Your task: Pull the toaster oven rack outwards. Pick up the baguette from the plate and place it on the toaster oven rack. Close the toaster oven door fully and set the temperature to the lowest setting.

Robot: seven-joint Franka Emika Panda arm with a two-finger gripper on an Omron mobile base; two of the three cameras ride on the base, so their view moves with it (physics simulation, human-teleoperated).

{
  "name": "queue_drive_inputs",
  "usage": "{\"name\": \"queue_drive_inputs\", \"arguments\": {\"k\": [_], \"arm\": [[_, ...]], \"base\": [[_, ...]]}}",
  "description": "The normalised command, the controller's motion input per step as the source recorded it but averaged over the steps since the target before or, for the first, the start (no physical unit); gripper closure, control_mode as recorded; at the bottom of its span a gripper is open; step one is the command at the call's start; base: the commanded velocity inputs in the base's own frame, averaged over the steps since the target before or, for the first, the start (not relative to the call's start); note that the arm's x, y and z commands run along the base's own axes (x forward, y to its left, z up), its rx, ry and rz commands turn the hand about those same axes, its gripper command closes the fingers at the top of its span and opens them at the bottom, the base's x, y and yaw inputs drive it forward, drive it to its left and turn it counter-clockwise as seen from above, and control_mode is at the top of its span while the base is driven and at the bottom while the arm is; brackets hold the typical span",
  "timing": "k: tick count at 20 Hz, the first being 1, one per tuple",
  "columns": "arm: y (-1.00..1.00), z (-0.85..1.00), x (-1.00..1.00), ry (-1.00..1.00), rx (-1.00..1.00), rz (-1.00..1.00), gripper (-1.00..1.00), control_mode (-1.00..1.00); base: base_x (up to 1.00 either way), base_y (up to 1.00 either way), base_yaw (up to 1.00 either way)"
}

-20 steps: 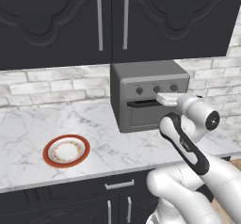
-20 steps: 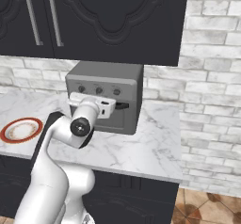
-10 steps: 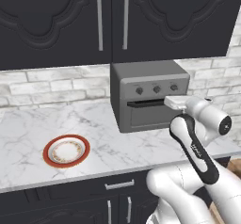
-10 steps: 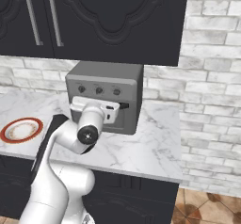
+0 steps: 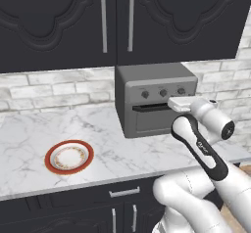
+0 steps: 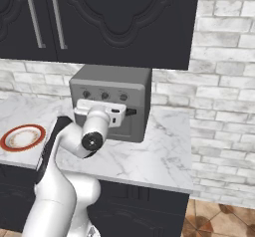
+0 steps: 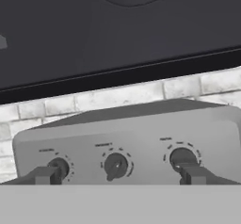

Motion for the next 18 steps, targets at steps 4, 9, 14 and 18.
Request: {"name": "queue_drive_inputs", "arguments": {"k": [4, 9, 14, 18], "arm": [[0.45, -0.25, 0.24, -0.03, 0.0, -0.12, -1.0, -1.0], [0.38, -0.3, 0.04, -0.01, 0.0, -0.13, -1.0, -1.0], [0.34, -0.34, 0.0, -0.02, 0.0, -0.15, -1.0, -1.0], [0.23, -0.48, 0.0, -0.01, 0.0, -0.16, -1.0, -1.0]], "base": [[0.0, 0.0, 0.0], [0.0, 0.0, 0.0], [0.0, 0.0, 0.0], [0.0, 0.0, 0.0]]}}
